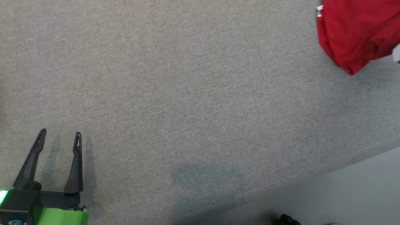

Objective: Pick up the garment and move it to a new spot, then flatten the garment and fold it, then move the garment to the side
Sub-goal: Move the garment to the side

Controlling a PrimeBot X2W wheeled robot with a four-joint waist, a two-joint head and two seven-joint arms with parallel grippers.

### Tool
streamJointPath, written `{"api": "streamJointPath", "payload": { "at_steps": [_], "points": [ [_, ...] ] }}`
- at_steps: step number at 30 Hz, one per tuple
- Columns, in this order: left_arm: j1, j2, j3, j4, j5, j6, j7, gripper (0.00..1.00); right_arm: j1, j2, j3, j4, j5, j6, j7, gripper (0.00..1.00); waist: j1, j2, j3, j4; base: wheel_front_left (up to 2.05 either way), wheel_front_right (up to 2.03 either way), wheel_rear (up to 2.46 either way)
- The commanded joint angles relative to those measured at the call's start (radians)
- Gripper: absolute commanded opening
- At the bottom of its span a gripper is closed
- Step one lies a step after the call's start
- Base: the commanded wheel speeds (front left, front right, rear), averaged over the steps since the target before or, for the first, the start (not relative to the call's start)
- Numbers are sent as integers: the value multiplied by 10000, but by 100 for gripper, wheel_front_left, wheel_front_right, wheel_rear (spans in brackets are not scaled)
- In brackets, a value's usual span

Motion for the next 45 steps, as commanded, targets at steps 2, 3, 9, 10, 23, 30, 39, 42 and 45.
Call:
{"api": "streamJointPath", "payload": {
  "at_steps": [2, 3, 9, 10, 23, 30, 39, 42, 45],
  "points": [
    [114, 123, 139, -338, -107, 88, 67, 100, -435, -196, -185, 367, -125, -14, -69, 0, -1, 92, 608, 568, 0, 0, 0],
    [153, 141, 179, -420, -137, 107, 87, 100, -547, -216, -230, 477, -171, -14, -72, 0, -1, 92, 655, 592, 0, 0, 0],
    [327, 84, 275, -594, -199, 244, 28, 100, -934, -259, -555, 476, -287, -14, -74, 0, -1, 92, 793, 588, 0, 0, 0],
    [351, 78, 275, -584, -200, 267, 3, 100, -934, -259, -531, 494, -353, -14, -72, 0, -1, 92, 812, 583, 0, 0, 0],
    [582, 251, 513, -607, -264, 440, 63, 100, -822, -664, -747, 1133, -532, -14, -74, 0, -1, 92, 1042, 268, 0, 0, 0],
    [509, 387, 615, -804, -301, 502, 195, 100, -803, -937, -1292, 1743, -1184, -14, -74, 100, -1, 92, 1202, 168, 0, 0, 0],
    [403, 332, 622, -811, -423, 613, 139, 100, -634, -844, -2353, 1643, -2312, -14, -74, 100, -1, 92, 1255, 52, 0, 0, 0],
    [260, 227, 549, -692, -459, 653, -4, 100, -527, -723, -2692, 1091, -2841, -14, -75, 100, -1, 92, 1070, 18, 0, 0, 0],
    [78, 45, 446, -478, -529, 708, -205, 100, -264, -544, -3344, 120, -3207, -14, -75, 100, -1, 92, 774, 38, 0, 0, 0]
  ]
}}
